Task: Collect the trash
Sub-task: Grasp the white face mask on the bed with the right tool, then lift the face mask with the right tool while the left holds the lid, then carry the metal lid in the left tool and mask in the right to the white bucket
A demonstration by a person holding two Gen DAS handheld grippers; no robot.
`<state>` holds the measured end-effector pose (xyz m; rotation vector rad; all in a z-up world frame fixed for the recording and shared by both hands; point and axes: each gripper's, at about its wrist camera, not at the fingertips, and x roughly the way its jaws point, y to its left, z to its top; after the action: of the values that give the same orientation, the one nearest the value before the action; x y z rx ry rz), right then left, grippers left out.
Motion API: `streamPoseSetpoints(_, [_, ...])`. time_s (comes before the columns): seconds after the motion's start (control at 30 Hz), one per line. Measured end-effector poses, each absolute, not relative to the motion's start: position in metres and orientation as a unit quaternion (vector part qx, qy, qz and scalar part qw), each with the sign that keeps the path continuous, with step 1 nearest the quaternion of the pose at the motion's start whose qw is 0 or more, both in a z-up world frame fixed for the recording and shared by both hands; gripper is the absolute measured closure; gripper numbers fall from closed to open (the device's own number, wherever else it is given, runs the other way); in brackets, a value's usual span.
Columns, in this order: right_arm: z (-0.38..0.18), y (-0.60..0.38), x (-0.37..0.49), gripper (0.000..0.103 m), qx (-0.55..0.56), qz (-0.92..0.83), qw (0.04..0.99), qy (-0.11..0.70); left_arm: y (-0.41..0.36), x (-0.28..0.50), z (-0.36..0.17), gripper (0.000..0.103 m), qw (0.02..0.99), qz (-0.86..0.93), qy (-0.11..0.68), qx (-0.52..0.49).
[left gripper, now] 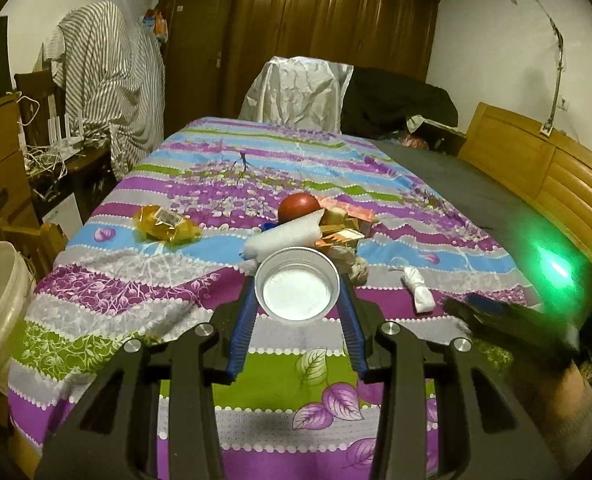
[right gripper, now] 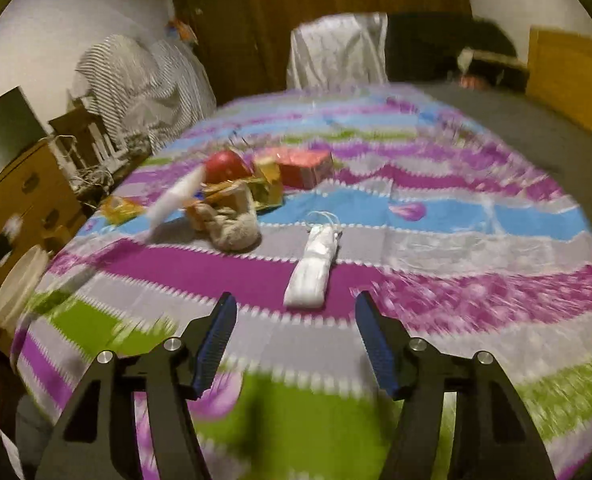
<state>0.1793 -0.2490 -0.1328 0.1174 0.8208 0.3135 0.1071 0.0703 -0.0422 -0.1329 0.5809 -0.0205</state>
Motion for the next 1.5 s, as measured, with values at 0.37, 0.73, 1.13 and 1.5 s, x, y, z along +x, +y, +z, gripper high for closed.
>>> streamPoseSetpoints(0.37, [-0.168,-0.217,0.253,0.077,0.007,0.109,0.884,0.454,0.077,0.125,-0.061,0.065,0.948,-0.006,0.311,-0.07])
streamPoseSetpoints(0.73, [-0.054,-0.214,0.128,0.077,-0.005,0.13,0.958,0.257,0.062,0.108,-0.035,0.065,0.958,-0.014,0.28,-0.055])
streamPoseSetpoints(1.13, [0.015,-0.203,0.008,0.077,-0.001,0.146,0.981,0.129,0.04,0.074,0.01,0.065,0.976,-0.03,0.215,-0.025])
streamPoseSetpoints(1.5, [0.026,-0.202,-0.005,0.077,-0.002,0.142,0.982,0.124,0.037,0.069,0.013,0.065,0.977,-0.032,0.211,-0.022])
